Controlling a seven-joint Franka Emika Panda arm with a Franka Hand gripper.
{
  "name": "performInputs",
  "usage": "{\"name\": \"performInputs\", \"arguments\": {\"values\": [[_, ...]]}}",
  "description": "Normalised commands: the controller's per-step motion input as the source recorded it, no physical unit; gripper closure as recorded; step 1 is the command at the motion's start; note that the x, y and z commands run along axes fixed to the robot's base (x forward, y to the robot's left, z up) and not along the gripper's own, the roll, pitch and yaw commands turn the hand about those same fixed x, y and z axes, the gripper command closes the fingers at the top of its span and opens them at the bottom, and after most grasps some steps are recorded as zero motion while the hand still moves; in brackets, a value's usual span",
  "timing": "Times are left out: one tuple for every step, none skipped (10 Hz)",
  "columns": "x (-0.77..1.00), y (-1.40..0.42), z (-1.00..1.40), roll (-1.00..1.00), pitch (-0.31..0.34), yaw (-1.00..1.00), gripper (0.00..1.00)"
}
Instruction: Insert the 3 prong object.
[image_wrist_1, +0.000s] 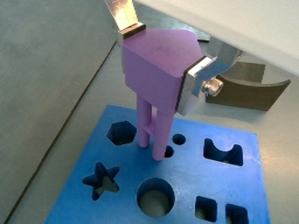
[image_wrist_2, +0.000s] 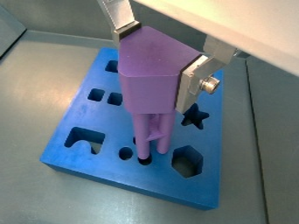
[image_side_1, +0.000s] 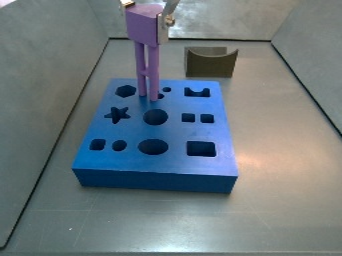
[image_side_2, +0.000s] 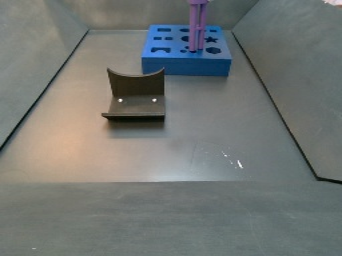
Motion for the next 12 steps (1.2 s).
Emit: {"name": "performInputs", "arguments": {"values": [[0.17,0.08,-0.31,0.00,-0.030,-0.98,1.00],[0.15,0.07,-0.35,0.00,-0.006,-1.00,1.00],[0.13,0.07,-0.36,0.00,-0.001,-1.00,1.00],[0.12,0.07,-0.36,0.00,0.000,-1.00,1.00],[0.09,0.05,-0.37,0.00,0.000,-1.00,1.00],[0.06,0.03,-0.39,0.00,0.000,-1.00,1.00],[0.04,0.02,-0.40,0.00,0.000,-1.00,1.00],[0.01,0.00,-0.43,0.00,0.000,-1.00,1.00],[0.00,0.00,-0.44,0.00,0.000,-1.00,1.00],[0.00,0.00,-0.53,0.01,0.000,-1.00,1.00],[0.02,0.03,-0.64,0.05,0.000,-0.99,1.00],[-0.01,0.20,-0.15,0.05,0.000,0.00,1.00]]}}
